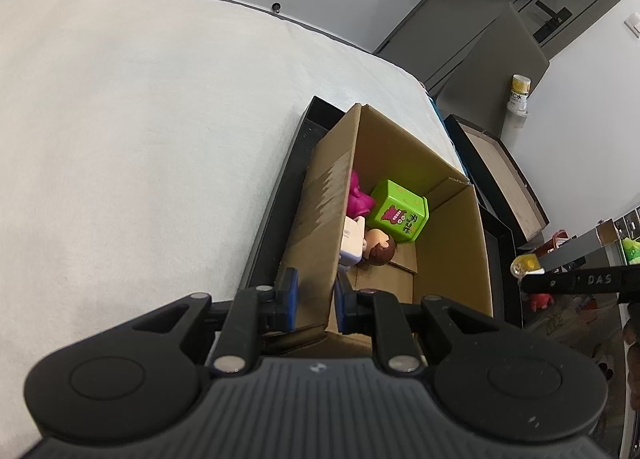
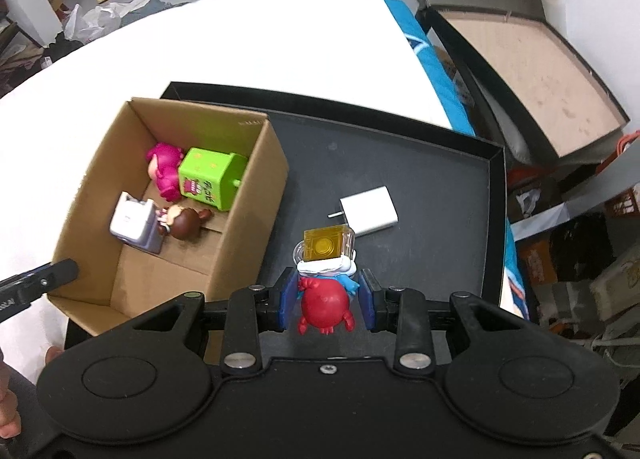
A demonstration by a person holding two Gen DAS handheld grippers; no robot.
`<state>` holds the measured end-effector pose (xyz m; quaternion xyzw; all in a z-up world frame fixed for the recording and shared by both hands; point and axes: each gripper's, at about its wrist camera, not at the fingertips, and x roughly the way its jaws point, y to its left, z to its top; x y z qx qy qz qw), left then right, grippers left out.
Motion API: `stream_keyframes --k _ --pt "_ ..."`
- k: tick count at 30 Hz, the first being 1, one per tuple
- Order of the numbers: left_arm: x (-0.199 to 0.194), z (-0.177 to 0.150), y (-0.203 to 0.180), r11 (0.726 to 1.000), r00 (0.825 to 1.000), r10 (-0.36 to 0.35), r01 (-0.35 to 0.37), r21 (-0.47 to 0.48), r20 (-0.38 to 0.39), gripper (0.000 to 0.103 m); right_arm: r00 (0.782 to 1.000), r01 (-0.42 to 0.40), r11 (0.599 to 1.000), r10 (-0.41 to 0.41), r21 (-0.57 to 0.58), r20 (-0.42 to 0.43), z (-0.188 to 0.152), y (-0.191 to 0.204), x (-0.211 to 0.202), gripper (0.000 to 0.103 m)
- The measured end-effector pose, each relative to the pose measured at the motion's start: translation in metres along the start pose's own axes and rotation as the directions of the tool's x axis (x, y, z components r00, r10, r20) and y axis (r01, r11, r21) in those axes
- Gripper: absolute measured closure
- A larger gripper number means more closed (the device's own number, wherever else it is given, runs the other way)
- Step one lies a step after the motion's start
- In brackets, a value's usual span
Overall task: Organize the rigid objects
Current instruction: 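Lift the red figurine with the right gripper and carry it over the box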
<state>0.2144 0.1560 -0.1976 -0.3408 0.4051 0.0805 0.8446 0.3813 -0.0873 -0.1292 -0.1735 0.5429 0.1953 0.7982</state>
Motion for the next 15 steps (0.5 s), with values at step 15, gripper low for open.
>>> stream_keyframes --k 15 --pt "0.000 0.000 0.000 1.000 1.000 -0.004 0.004 0.009 -0.003 0.086 0.999 0.039 0.997 -0.038 -0.062 0.023 0.012 0.021 -0.024 0.071"
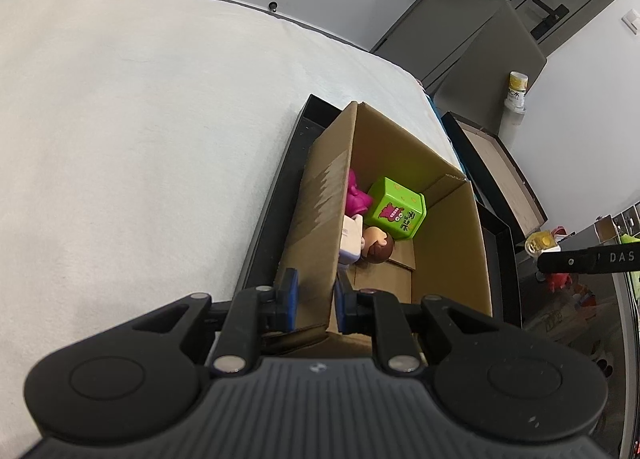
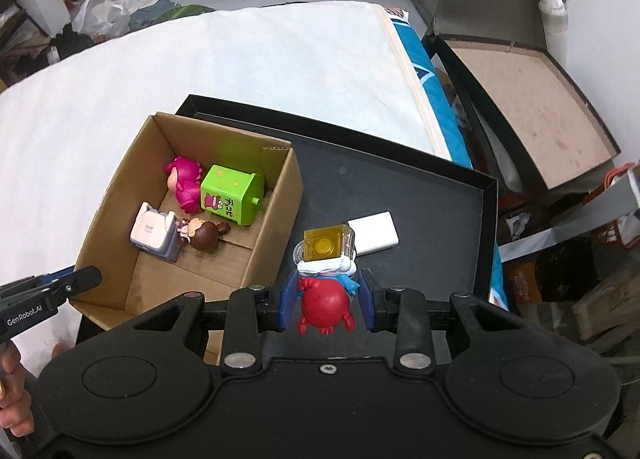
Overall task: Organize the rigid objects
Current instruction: 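Lift the red figurine with the right gripper and carry it over the box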
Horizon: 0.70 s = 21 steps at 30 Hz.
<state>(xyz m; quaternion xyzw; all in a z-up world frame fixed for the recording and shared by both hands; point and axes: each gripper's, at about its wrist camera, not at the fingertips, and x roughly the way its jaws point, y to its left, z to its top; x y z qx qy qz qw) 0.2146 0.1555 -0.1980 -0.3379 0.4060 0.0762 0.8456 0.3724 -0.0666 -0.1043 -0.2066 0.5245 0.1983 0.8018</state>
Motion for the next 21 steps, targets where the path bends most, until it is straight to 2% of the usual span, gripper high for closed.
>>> stream_keyframes --k 13,21 --pt "-0.001 0.000 0.002 1.000 1.000 -0.020 0.020 0.000 -0.008 0.086 0.999 0.040 0.994 -0.041 -0.099 0.000 0.016 0.027 -0.010 0.070" --pt "-0.001 0.000 0.003 1.000 1.000 -0.029 0.029 0.001 -0.010 0.086 1.000 0.018 0.988 -0.020 -0.152 -0.012 0.021 0.059 0.002 0.070"
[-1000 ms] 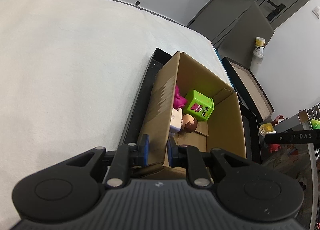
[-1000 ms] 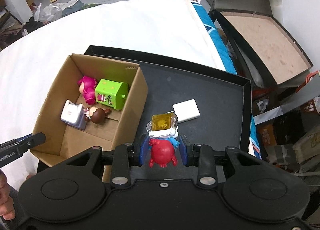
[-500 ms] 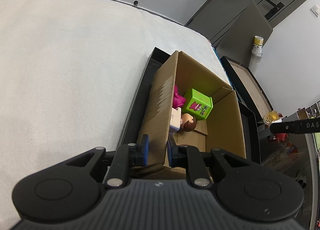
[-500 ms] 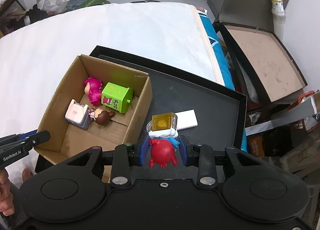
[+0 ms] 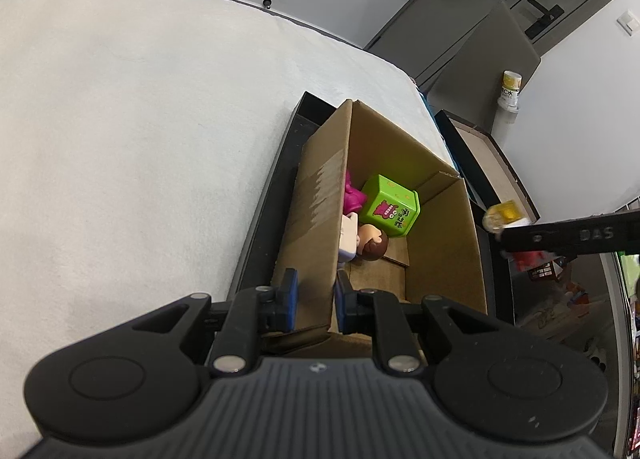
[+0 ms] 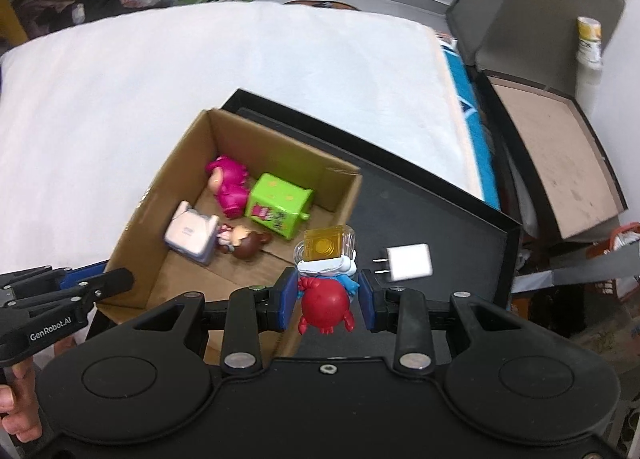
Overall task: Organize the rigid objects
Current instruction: 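Lift the red figurine with the right gripper and carry it over the box, then lower the red figurine into the box and open the right gripper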
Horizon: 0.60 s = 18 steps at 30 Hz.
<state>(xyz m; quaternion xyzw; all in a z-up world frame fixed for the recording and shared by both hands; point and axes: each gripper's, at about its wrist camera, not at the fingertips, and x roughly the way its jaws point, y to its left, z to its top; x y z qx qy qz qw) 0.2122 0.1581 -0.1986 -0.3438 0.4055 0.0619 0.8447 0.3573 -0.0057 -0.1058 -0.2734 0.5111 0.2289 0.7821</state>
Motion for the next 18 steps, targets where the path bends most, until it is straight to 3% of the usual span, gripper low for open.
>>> stream_keyframes --k 10,18 --pt "0.000 0.001 0.003 1.000 1.000 -0.015 0.015 -0.003 -0.004 0.086 0.999 -0.019 0.999 0.018 -0.045 -0.035 0.002 0.030 0.026 0.070" --pt "0.000 0.001 0.003 1.000 1.000 -0.018 0.018 -0.001 -0.004 0.085 0.999 -0.018 1.000 0.017 -0.011 -0.046 0.006 0.031 0.046 0.070"
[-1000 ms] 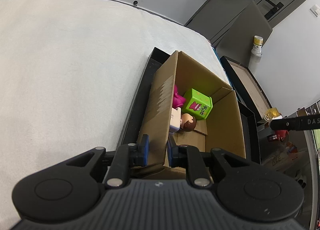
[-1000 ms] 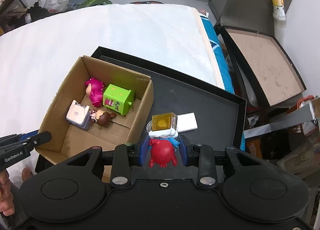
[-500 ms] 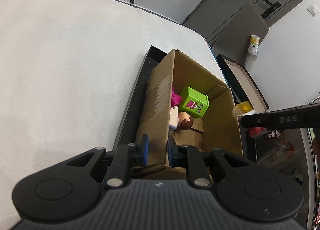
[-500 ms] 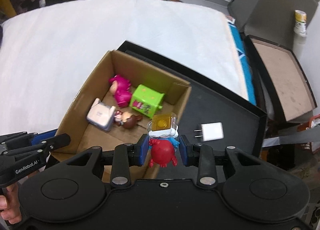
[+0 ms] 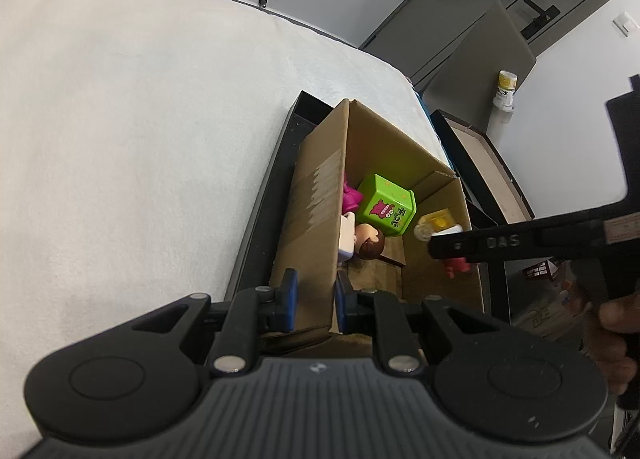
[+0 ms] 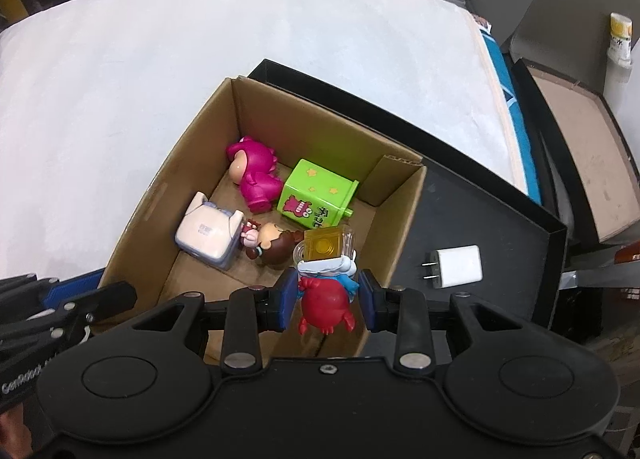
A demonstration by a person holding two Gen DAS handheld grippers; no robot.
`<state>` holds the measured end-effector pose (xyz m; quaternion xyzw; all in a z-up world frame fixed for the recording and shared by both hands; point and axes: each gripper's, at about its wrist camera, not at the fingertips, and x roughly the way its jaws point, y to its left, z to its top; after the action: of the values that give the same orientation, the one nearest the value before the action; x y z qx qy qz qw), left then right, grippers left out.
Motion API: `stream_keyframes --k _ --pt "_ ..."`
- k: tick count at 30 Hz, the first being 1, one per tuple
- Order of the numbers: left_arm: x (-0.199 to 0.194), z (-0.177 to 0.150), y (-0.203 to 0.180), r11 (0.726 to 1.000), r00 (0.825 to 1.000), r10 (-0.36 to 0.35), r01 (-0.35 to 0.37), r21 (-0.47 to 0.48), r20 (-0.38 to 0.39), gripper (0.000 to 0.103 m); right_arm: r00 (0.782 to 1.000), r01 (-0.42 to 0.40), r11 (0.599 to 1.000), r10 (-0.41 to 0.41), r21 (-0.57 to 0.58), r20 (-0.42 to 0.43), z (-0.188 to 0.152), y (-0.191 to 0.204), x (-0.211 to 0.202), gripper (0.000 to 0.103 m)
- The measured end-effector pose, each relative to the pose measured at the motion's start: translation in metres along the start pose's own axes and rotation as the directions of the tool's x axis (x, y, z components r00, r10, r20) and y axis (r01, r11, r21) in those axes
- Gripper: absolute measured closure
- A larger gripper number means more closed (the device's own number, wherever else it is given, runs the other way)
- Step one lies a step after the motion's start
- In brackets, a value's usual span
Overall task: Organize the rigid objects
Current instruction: 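Lower the red figurine into the box and open the right gripper, then move the right gripper across the tray to the white charger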
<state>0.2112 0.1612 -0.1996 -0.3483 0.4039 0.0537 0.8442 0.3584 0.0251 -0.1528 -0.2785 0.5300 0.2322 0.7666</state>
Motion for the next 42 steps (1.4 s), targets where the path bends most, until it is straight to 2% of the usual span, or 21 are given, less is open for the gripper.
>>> stream_keyframes --k 3,5,10,15,17,22,28,35,42 --pt "0.000 0.000 0.001 1.000 1.000 -0.001 0.001 -0.003 0.000 0.085 1.000 -0.009 1.000 0.009 0.014 0.000 -0.001 0.004 0.009 0.070" --pt "0.000 0.000 0.002 1.000 1.000 -0.009 0.009 -0.004 0.000 0.085 1.000 0.008 1.000 -0.008 0.016 0.003 -0.001 0.007 0.015 0.063" --pt "0.000 -0.001 0.002 1.000 1.000 -0.005 0.005 -0.006 0.002 0.085 1.000 -0.006 1.000 0.006 0.029 0.009 -0.001 0.007 0.013 0.062" --pt "-0.001 -0.001 0.001 1.000 1.000 -0.002 0.002 0.000 0.004 0.085 0.999 -0.021 0.999 0.020 0.037 0.038 -0.003 -0.002 -0.001 0.046" --pt "-0.001 -0.001 0.001 1.000 1.000 -0.001 0.001 -0.005 0.003 0.085 0.998 -0.007 0.999 0.005 0.037 0.056 -0.004 -0.005 -0.007 0.036" --pt "-0.001 -0.001 0.000 1.000 1.000 0.002 -0.002 -0.003 0.004 0.085 0.994 0.031 0.999 -0.035 0.038 0.099 -0.010 -0.017 -0.023 0.027" --pt "-0.002 -0.001 0.000 1.000 1.000 0.006 -0.006 -0.003 0.006 0.085 0.992 0.038 0.997 -0.046 0.070 0.119 -0.021 -0.043 -0.036 0.023" --pt "-0.002 -0.002 -0.002 1.000 1.000 0.013 -0.013 0.004 0.011 0.086 0.990 0.056 0.992 -0.070 0.117 0.121 -0.035 -0.071 -0.042 0.023" --pt "-0.002 -0.002 -0.003 1.000 1.000 0.016 -0.016 0.009 0.014 0.086 0.991 0.054 0.992 -0.067 0.116 0.114 -0.042 -0.085 -0.043 0.023"
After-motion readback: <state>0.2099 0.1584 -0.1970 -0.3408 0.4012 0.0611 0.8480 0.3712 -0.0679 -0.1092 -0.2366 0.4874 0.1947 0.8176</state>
